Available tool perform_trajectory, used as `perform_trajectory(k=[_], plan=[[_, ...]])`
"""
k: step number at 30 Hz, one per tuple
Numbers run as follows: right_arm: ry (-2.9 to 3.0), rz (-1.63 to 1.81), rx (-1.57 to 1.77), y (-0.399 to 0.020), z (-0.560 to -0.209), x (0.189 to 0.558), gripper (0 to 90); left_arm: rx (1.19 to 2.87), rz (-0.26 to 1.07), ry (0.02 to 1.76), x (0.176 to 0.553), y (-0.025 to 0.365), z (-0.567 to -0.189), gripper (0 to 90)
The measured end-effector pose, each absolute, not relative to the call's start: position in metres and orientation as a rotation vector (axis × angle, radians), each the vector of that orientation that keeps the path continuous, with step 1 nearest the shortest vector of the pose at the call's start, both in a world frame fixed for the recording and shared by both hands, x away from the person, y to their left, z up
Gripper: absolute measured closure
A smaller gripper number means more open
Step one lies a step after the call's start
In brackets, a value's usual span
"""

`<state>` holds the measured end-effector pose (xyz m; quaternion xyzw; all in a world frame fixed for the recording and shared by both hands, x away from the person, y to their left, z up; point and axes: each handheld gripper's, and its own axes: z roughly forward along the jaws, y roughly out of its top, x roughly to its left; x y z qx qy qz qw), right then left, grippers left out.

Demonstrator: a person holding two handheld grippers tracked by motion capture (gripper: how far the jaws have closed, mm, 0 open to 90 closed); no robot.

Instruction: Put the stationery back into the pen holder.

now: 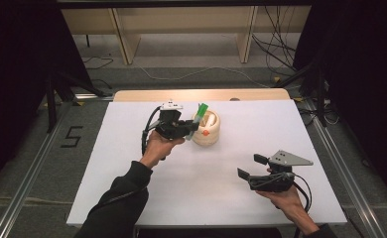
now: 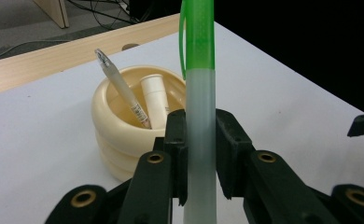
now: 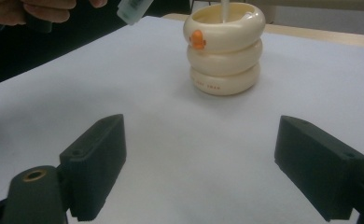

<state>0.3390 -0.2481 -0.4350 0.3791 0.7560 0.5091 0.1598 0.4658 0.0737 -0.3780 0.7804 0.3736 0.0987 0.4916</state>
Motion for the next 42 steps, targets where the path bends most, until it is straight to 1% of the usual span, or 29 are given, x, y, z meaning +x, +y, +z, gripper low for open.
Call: perform_trajectory(k=[10, 21, 32, 42], plan=[[2.173, 1.446, 1.068, -0.248, -0.437, 0.337, 17.7, 1.836, 0.236, 0.917, 0.48, 0.063, -0.377, 76.6], [2.182, 1.435, 1.059, -0.247, -0.438, 0.336, 18.1, 1.832, 0.251, 0.933, 0.495, 0.054, -0.382, 76.6], [2.192, 1.431, 1.053, -0.246, -0.439, 0.336, 18.3, 1.794, 0.268, 0.957, 0.509, 0.047, -0.384, 76.6], [2.203, 1.427, 1.047, -0.245, -0.439, 0.336, 18.8, 1.809, 0.284, 0.968, 0.517, 0.039, -0.39, 76.6]])
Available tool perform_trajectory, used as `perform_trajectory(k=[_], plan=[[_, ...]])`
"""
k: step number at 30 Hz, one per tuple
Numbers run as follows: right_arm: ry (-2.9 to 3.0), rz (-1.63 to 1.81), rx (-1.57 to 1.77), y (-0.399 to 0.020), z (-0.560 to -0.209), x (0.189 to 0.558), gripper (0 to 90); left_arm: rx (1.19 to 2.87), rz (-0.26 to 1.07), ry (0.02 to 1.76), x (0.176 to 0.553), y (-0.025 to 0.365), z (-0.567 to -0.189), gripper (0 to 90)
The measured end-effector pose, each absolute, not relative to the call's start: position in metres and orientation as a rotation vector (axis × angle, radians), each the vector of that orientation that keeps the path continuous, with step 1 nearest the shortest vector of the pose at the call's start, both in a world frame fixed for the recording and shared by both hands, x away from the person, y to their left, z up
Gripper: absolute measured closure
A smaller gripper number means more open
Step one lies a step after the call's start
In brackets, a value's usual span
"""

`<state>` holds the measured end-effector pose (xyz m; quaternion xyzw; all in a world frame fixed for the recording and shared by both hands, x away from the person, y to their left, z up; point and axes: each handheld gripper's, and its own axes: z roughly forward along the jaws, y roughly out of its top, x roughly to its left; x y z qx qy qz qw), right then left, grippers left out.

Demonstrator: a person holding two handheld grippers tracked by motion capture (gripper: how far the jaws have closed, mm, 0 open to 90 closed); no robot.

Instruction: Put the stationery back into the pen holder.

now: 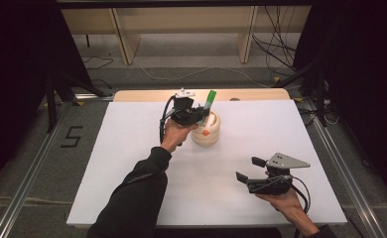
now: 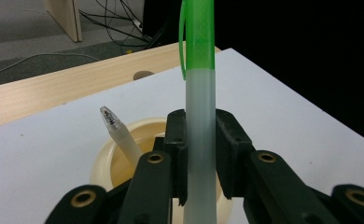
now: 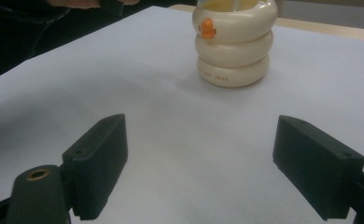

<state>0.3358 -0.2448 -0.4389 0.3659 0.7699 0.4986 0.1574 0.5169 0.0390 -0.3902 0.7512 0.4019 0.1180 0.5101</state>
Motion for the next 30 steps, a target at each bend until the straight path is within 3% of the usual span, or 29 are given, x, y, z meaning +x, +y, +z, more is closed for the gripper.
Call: perform_trajectory(k=[30], plan=[[2.216, 1.42, 1.04, -0.244, -0.44, 0.337, 18.9, 1.821, 0.331, 0.999, 0.53, 0.029, -0.405, 76.4]])
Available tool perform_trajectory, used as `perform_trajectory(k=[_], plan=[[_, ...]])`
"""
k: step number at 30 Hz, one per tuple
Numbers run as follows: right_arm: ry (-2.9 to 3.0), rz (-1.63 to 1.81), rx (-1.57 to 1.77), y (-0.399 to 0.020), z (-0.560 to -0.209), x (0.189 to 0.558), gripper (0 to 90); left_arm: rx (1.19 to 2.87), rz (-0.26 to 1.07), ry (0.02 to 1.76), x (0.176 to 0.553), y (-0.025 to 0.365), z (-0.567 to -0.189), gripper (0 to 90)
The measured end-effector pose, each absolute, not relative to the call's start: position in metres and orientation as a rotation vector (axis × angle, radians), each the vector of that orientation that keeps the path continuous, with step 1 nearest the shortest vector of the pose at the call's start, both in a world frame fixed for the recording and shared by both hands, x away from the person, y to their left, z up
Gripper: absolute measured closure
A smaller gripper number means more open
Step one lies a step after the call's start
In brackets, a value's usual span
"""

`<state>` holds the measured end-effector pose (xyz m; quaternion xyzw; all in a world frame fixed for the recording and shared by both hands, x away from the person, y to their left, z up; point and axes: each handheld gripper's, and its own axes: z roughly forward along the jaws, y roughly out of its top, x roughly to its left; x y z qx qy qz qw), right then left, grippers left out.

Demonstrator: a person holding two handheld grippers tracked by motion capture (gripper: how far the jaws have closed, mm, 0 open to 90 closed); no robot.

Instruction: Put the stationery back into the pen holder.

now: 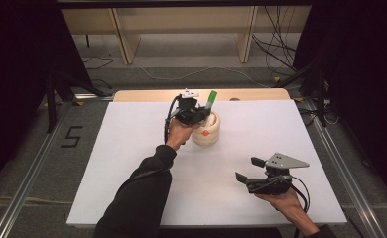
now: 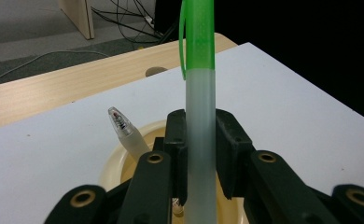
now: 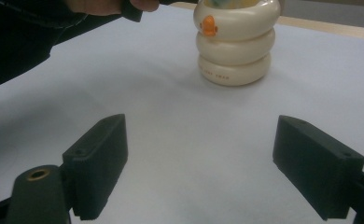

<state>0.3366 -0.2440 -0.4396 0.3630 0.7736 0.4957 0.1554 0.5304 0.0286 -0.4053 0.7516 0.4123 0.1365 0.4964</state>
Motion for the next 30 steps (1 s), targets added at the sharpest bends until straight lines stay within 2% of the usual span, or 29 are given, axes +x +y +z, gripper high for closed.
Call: perform_trajectory(k=[28, 29, 30], plan=[[2.223, 1.422, 1.038, -0.2439, -0.4396, 0.3367, 19.1, 1.865, 0.327, 1.017, 0.5311, 0.0231, -0.4122, 75.7], [2.223, 1.42, 1.041, -0.2439, -0.4395, 0.3365, 19.1, 1.863, 0.329, 1.02, 0.5308, 0.0232, -0.4117, 72.1], [2.223, 1.422, 1.04, -0.2441, -0.4396, 0.3366, 19.1, 1.861, 0.328, 1.027, 0.5303, 0.0229, -0.4103, 62.2]])
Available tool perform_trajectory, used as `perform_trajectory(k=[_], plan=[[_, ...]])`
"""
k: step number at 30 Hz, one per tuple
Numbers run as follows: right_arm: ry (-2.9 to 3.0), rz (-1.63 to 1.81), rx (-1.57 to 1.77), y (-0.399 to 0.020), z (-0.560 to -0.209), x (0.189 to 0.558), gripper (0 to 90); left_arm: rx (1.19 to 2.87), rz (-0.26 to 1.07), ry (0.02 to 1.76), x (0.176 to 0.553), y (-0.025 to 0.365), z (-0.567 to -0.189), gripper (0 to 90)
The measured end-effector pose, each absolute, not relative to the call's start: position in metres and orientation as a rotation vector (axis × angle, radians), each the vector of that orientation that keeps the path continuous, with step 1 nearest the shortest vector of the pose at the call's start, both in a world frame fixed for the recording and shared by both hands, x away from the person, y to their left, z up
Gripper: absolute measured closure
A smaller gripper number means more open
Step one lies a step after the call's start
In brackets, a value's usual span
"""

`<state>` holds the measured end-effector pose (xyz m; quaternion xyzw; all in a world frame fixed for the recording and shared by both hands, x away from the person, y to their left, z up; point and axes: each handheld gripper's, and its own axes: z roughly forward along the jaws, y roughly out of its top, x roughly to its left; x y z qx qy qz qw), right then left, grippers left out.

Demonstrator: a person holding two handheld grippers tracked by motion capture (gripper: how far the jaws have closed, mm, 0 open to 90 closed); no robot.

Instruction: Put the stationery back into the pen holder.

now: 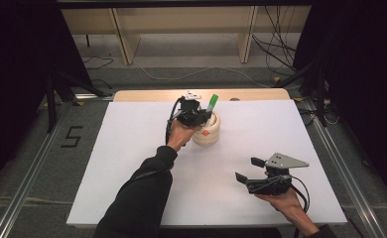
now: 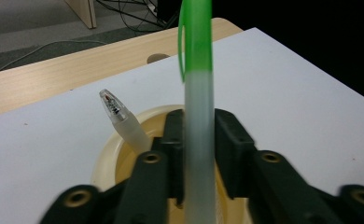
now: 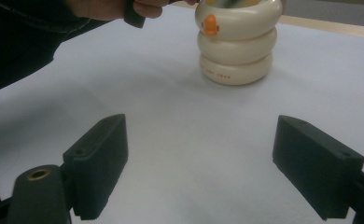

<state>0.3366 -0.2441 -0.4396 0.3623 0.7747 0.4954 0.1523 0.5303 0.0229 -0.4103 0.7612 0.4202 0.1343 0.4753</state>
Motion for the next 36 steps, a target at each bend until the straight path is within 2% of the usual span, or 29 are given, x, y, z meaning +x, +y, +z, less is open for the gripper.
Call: perform_trajectory(k=[1, 3, 6, 13, 36], plan=[[2.223, 1.422, 1.04, -0.244, -0.44, 0.337, 19.1, 1.865, 0.335, 1.024, 0.529, 0.023, -0.409, 53.9], [2.222, 1.423, 1.036, -0.244, -0.44, 0.337, 19.1, 1.861, 0.35, 1.024, 0.527, 0.023, -0.404, 43.2], [2.219, 1.42, 1.042, -0.244, -0.44, 0.337, 19.1, 1.866, 0.334, 1.012, 0.524, 0.025, -0.397, 35.4], [2.22, 1.419, 1.041, -0.244, -0.439, 0.337, 19.0, 1.881, 0.328, 1.004, 0.517, 0.029, -0.386, 30.0], [2.207, 1.421, 1.049, -0.244, -0.439, 0.337, 18.8, 1.865, 0.269, 0.975, 0.486, 0.062, -0.378, 23.8]])
